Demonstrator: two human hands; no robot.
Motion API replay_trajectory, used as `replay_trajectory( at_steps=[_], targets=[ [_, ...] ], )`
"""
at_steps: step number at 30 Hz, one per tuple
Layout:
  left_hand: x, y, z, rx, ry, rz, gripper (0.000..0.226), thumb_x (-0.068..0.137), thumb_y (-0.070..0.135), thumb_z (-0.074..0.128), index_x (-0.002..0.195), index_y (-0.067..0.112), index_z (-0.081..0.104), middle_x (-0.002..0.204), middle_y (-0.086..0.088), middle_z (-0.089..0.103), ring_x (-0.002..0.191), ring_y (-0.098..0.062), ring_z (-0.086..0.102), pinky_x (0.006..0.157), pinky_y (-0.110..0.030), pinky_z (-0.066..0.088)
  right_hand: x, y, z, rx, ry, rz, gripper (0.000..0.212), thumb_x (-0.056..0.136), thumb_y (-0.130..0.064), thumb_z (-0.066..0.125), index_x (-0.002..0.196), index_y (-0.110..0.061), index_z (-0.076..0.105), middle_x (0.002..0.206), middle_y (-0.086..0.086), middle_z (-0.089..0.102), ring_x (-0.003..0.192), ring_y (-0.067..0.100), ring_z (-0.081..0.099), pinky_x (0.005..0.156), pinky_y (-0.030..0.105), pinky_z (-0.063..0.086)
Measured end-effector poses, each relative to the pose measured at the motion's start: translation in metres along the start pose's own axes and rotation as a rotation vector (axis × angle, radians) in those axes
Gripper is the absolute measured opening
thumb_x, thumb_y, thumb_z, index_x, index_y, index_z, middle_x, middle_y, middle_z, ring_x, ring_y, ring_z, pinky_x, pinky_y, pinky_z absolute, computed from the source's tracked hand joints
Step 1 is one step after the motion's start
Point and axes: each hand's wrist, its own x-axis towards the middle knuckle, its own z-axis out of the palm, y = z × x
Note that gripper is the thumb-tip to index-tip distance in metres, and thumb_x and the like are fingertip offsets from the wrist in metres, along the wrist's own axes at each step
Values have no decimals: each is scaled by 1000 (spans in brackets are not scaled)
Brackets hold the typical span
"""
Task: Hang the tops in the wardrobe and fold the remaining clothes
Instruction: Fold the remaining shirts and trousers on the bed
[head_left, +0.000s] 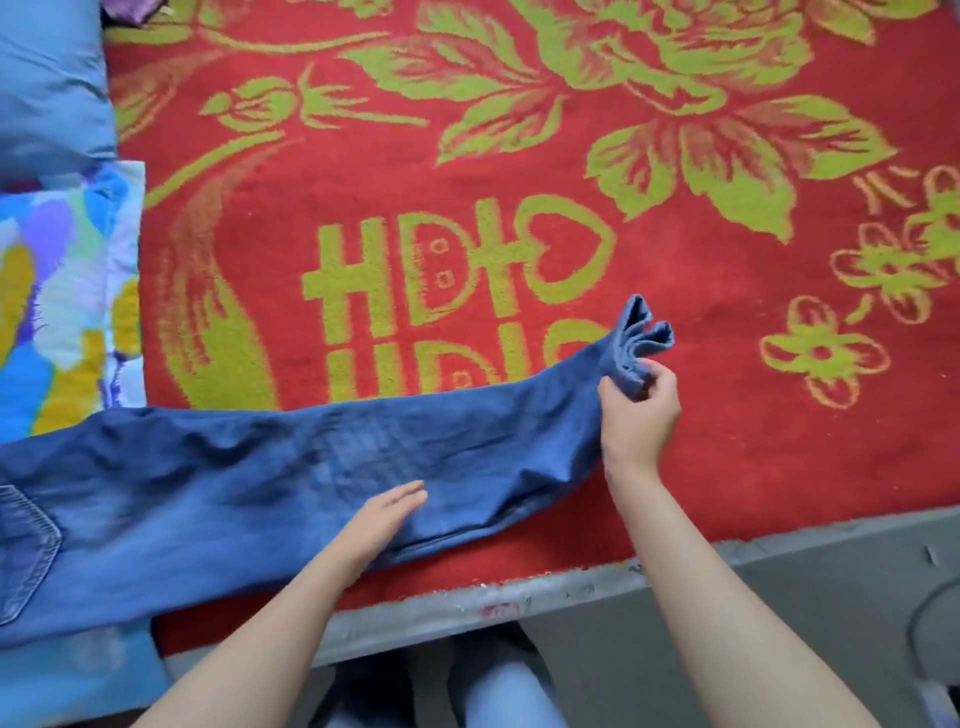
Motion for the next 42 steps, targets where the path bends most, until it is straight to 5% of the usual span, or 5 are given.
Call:
replay_trajectory(
  at_steps=[9,21,27,34,42],
  targets=[
    [-13,5,-62,-675,147,-84,32,88,39,58,112,19,52,90,-8,65,64,-16,68,61,-30,53,-165,29,43,-838,-1436,-533,71,88,-39,58,147,-18,25,150,4,30,141,18,19,114,44,13],
    [-38,35,-54,-613,438,289,30,88,-13,46,97,16,50,70,-4,63,50,-3,57,52,-19,47,-107,82,4,-734,-769,-763,90,75,-70,45,143,-19,18,144,19,34,133,28,28,104,37,32],
    [-58,101,-7,-739,-169,405,16,96,14,47,107,24,51,89,0,65,80,-9,63,75,-26,51,-114,57,23,-158,-316,-173,53,83,-22,66,128,1,50,123,17,59,100,-1,56,83,11,41],
    [9,2,63,929,-119,338,59,100,22,31,151,18,1,158,-2,-11,145,-21,-7,117,-41,7,-15,90,-24,318,-22,840,11,93,-10,56,102,-15,56,89,5,70,58,16,67,47,32,56],
    [14,-24,135,1321,-114,491,74,94,17,38,149,14,-12,156,0,-21,142,-23,-22,111,-56,-8,6,107,-34,521,-12,1045,24,94,-16,52,117,-16,58,126,9,59,117,27,55,85,46,46]
  ],
)
